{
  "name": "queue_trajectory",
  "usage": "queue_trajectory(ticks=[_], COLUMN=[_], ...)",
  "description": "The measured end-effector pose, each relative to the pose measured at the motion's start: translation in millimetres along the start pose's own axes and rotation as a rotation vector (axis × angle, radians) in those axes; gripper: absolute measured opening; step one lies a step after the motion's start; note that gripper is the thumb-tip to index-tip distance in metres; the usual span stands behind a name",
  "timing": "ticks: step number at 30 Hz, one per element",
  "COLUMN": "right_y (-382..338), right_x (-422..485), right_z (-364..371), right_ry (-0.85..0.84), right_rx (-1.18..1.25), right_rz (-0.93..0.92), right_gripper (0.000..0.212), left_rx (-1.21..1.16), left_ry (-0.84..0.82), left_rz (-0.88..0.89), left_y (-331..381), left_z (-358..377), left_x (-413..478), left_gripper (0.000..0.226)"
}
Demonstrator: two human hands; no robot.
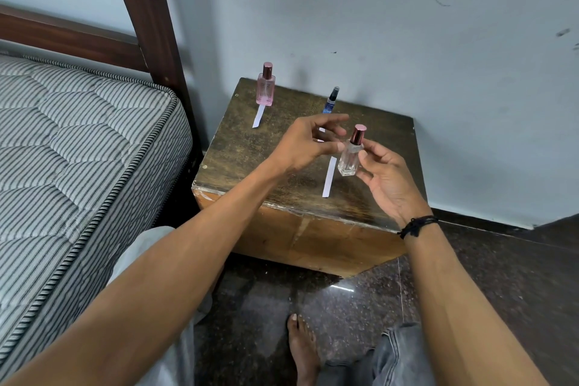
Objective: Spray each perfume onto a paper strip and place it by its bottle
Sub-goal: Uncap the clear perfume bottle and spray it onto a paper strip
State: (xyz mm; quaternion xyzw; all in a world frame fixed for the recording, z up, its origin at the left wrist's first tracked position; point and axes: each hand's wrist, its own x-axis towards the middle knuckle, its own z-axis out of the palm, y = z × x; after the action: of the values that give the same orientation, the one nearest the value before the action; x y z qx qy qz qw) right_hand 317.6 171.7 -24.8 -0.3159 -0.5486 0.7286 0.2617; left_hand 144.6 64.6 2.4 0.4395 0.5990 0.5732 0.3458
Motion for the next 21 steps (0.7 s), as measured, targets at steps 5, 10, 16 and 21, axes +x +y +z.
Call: queue_trajectory(ticks=[5, 10, 16, 21], right_y=[-2, -4, -4, -3], right_x=[-3, -5, -3, 3], right_z=[3, 7, 5, -6], right_ry=[-0.019, -0.022, 0.004, 0.123], right_rx=[0.027, 0.037, 0.113, 0.109], right_rz=[0.047, 0.061, 0.045, -0.04], right_gripper=[0.037, 0.038, 0.035, 0.032], left_rx=[0.151, 0.19, 0.194, 0.341], left_ry=[-0.05, -0.03, -0.017, 0.052], left_rz=[0.039, 0.054, 0.004, -0.094], left_y=[-4, -9, -16, -24], left_z=[5, 8, 11, 11], left_x=[0, 2, 5, 4], left_gripper=[0.042, 0.039, 0.044, 0.031])
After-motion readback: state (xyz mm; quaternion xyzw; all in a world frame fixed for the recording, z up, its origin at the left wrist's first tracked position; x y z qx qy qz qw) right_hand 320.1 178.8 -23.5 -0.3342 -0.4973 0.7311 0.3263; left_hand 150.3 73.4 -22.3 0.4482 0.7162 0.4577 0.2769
